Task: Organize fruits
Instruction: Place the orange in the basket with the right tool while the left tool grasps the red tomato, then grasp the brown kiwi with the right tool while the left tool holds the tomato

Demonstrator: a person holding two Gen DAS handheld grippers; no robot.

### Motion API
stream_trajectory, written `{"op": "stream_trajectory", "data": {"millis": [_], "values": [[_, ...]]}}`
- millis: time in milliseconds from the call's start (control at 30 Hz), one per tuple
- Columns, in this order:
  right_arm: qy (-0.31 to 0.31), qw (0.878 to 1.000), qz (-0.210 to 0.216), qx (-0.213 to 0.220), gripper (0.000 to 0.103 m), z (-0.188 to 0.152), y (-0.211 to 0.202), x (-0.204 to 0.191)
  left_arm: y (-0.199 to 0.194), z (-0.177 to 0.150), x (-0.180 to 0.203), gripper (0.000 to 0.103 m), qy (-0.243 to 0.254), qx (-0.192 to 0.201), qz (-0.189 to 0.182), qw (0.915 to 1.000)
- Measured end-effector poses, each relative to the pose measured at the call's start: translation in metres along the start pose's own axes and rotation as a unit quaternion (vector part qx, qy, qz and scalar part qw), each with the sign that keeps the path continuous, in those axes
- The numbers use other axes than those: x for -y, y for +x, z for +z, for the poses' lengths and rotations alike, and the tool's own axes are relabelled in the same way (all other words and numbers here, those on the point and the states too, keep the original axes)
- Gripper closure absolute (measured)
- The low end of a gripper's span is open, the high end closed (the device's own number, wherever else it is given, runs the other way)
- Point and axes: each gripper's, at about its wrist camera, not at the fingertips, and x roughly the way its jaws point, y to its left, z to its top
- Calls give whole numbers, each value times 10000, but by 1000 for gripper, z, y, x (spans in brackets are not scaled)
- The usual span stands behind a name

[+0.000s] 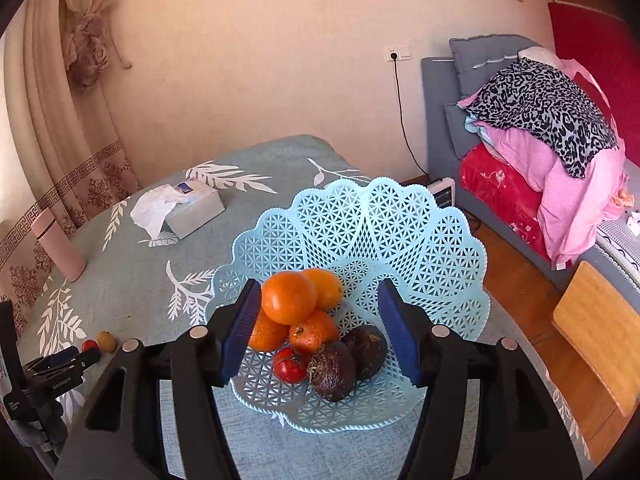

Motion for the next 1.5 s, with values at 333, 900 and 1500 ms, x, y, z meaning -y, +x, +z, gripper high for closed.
{"op": "stream_trajectory", "data": {"millis": [333, 900, 1500], "values": [[-1112, 9912, 712, -1, 41, -20, -9, -87, 3, -2, 3, 71, 99, -65, -64, 9999], [-2094, 9518, 1700, -1462, 41, -56, 69, -204, -52, -9, -23, 74, -201, 836, 618, 9944], [-2080, 9492, 1691, -1645, 76, -63, 93, -239, -59, -14, -30, 74, -295, 898, 804, 9923]]}}
